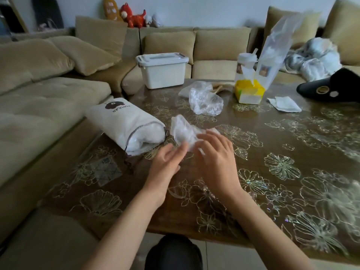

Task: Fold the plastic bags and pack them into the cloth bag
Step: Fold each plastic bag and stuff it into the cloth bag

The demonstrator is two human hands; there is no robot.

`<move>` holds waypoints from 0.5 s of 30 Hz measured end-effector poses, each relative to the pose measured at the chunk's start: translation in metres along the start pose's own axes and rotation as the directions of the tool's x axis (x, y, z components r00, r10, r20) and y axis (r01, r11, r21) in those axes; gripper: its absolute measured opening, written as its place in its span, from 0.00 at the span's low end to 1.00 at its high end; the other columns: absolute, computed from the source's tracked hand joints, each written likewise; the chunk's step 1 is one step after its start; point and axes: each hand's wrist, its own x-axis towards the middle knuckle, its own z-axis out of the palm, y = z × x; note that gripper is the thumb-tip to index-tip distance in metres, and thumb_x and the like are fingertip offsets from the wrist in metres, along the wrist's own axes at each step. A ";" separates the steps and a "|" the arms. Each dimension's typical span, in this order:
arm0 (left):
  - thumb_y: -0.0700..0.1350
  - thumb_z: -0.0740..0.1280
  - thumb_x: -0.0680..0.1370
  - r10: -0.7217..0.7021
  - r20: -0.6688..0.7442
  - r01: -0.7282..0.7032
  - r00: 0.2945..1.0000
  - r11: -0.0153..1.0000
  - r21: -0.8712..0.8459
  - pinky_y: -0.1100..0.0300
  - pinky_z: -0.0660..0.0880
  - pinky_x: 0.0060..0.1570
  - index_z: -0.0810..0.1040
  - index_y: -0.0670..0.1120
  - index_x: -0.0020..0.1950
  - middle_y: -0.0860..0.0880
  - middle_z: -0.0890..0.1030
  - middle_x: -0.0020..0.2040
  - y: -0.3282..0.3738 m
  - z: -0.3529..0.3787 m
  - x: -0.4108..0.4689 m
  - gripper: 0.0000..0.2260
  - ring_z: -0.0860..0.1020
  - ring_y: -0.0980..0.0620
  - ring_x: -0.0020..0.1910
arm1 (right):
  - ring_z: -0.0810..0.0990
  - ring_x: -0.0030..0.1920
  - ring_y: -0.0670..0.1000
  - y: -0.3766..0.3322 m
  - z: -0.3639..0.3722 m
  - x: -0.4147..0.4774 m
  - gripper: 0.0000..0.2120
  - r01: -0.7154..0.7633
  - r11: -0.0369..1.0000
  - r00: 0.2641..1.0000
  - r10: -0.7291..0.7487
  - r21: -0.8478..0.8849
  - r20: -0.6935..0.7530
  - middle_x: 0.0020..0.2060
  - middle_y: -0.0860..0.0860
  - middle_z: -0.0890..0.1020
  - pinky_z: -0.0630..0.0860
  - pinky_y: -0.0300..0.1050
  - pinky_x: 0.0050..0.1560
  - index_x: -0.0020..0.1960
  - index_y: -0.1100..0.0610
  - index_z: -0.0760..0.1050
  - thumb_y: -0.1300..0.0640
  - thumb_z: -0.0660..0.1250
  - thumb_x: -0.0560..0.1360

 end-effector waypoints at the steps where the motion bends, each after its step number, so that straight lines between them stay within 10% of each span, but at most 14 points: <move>1: 0.60 0.72 0.66 -0.066 0.102 0.080 0.993 0.986 -0.143 0.56 0.72 0.62 0.73 0.47 0.64 0.50 0.80 0.59 0.002 0.002 0.000 0.31 0.77 0.53 0.59 | 0.76 0.60 0.56 -0.007 -0.011 -0.014 0.07 0.084 0.996 0.996 -0.083 -0.012 0.037 0.53 0.55 0.82 0.69 0.51 0.62 0.44 0.59 0.79 0.57 0.64 0.74; 6: 0.49 0.68 0.72 -0.220 0.165 0.263 0.961 0.910 -0.321 0.53 0.80 0.44 0.76 0.46 0.62 0.42 0.82 0.55 0.004 0.027 -0.015 0.19 0.81 0.46 0.52 | 0.70 0.68 0.50 -0.012 -0.052 -0.067 0.14 0.117 0.968 0.970 -0.160 0.224 0.185 0.64 0.49 0.75 0.67 0.48 0.67 0.60 0.55 0.76 0.54 0.65 0.75; 9: 0.49 0.65 0.73 -0.192 0.174 0.237 0.966 0.927 -0.290 0.52 0.78 0.46 0.81 0.49 0.53 0.46 0.82 0.53 0.005 0.034 -0.022 0.12 0.81 0.49 0.44 | 0.70 0.66 0.47 -0.009 -0.084 -0.064 0.23 -0.250 0.873 0.958 0.285 0.419 -0.021 0.66 0.48 0.70 0.68 0.44 0.66 0.67 0.51 0.66 0.52 0.67 0.74; 12: 0.51 0.64 0.71 -0.168 0.264 0.241 0.950 0.931 -0.273 0.48 0.75 0.51 0.80 0.48 0.55 0.45 0.81 0.53 0.012 0.038 -0.028 0.16 0.80 0.48 0.45 | 0.74 0.59 0.49 0.003 -0.110 -0.040 0.38 -0.740 0.317 0.612 0.683 0.594 0.399 0.64 0.49 0.69 0.74 0.40 0.54 0.73 0.54 0.58 0.47 0.72 0.68; 15: 0.50 0.64 0.72 -0.177 0.324 0.272 0.929 0.921 -0.278 0.48 0.76 0.52 0.82 0.46 0.50 0.45 0.84 0.47 0.014 0.044 -0.034 0.13 0.82 0.48 0.42 | 0.82 0.43 0.55 0.023 -0.120 -0.032 0.27 -0.854 -0.106 0.407 0.473 0.509 0.781 0.53 0.59 0.80 0.81 0.49 0.47 0.63 0.65 0.70 0.53 0.70 0.70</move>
